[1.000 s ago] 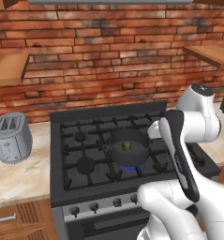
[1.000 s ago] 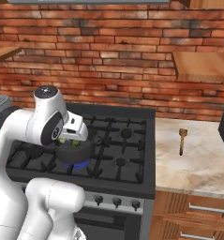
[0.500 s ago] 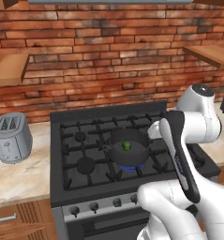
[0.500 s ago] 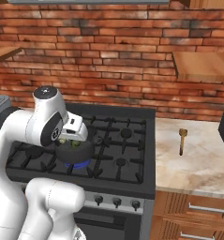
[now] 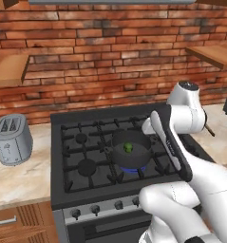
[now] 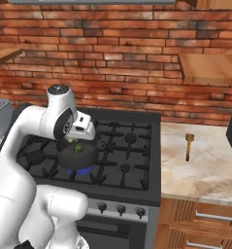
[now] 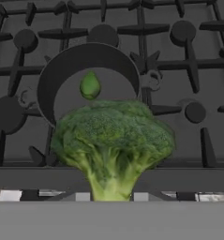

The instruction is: Put the avocado and broccoli in the pot. Retrieve the spatula and lightly stir the vegetables in the pot.

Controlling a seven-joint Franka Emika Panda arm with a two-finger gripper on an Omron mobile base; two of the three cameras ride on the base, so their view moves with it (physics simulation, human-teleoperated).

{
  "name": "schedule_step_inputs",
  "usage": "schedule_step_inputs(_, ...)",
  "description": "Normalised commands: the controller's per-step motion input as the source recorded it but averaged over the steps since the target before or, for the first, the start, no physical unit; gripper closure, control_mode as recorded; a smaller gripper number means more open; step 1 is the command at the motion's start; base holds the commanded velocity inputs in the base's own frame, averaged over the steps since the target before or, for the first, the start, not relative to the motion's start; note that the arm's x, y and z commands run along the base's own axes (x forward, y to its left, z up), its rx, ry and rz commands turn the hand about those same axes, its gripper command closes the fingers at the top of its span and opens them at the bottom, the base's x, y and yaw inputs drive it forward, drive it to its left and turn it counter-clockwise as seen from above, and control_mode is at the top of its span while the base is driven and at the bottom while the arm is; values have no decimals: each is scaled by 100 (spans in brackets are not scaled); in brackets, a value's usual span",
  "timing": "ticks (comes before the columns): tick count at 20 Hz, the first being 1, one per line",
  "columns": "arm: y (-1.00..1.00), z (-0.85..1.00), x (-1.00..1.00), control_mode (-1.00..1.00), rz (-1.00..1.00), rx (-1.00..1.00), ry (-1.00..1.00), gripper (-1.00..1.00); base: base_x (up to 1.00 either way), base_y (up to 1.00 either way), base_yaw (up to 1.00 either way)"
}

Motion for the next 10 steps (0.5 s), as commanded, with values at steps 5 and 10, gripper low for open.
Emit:
schedule_step_inputs(5, 25, -9, 100, -100, 0, 0, 23, 100, 0, 0, 0)
schedule_step_inputs(10, 58, -84, 95, -100, 0, 0, 22, 100, 0, 0, 0)
